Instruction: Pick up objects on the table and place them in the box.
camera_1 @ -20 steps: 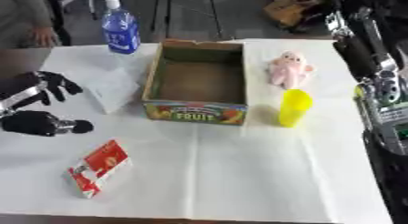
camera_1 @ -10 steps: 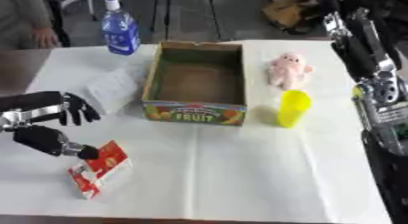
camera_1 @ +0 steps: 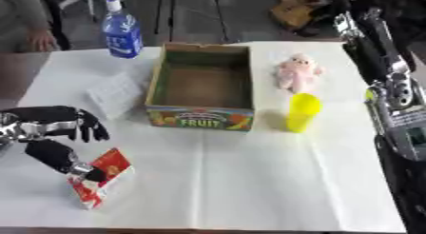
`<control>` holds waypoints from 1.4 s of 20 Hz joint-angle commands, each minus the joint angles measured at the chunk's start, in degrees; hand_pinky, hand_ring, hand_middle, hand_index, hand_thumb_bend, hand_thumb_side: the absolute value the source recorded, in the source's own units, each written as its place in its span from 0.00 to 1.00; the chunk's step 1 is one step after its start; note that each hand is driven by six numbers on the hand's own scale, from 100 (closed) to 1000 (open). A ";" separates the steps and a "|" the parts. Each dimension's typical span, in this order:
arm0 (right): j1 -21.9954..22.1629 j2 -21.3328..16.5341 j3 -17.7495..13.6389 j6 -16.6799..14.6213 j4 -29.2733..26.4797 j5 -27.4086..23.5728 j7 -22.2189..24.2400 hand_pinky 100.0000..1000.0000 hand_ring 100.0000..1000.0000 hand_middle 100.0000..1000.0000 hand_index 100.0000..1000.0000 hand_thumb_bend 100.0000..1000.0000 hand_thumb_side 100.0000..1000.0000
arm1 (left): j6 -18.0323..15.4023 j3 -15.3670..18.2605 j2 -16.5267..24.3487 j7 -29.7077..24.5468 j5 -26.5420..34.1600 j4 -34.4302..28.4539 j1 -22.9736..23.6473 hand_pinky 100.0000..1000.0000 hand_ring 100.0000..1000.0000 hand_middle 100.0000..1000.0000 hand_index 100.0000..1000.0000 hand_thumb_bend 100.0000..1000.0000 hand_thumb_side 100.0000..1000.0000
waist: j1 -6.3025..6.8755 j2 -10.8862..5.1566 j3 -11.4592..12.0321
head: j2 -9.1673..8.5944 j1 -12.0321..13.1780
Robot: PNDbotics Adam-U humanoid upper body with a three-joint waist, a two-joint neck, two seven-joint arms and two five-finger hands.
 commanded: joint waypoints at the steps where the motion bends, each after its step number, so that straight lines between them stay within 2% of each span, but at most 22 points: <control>1: -0.70 -1.32 -0.13 -0.05 -0.75 -0.41 0.17 0.62 0.66 0.75 0.89 0.00 0.70 | -1.36 -0.39 -0.21 -0.54 -2.29 0.91 -1.61 0.61 0.67 0.68 0.81 1.00 0.72 | -0.10 -0.96 -0.07 | 0.29 -0.13; 12: -0.60 -1.21 -0.13 -0.03 -0.85 -0.48 0.14 0.62 0.66 0.75 0.89 0.00 0.71 | -4.22 -1.15 -2.87 1.98 -11.77 4.80 -1.71 0.61 0.63 0.66 0.80 1.00 0.64 | -0.18 -1.02 -0.16 | 0.29 -0.24; 23: -0.55 -1.16 -0.17 -0.04 -0.86 -0.51 0.17 0.62 0.66 0.75 0.89 0.00 0.71 | -5.30 -1.62 -4.15 3.65 -13.54 6.68 -1.12 0.59 0.58 0.60 0.79 1.00 0.61 | -0.23 -0.99 -0.11 | 0.29 -0.27; 24: -0.55 -1.15 -0.17 -0.03 -0.85 -0.51 0.16 0.62 0.66 0.75 0.89 0.00 0.71 | -5.31 -1.67 -4.19 3.70 -13.60 6.69 -1.07 0.58 0.54 0.57 0.79 0.97 0.59 | -0.23 -0.99 -0.10 | 0.29 -0.27; 27: -0.54 -1.11 -0.18 -0.02 -0.83 -0.51 0.16 0.62 0.66 0.75 0.89 0.00 0.71 | -5.45 -1.80 -4.27 3.64 -13.95 6.55 -1.01 0.58 0.53 0.55 0.79 0.95 0.59 | -0.22 -1.00 -0.10 | 0.29 -0.29; 28: -0.53 -1.10 -0.19 -0.01 -0.82 -0.52 0.15 0.62 0.66 0.75 0.89 0.00 0.72 | -5.53 -1.88 -4.30 3.52 -14.05 6.51 -1.03 0.56 0.47 0.50 0.78 0.90 0.54 | -0.21 -1.01 -0.11 | 0.29 -0.27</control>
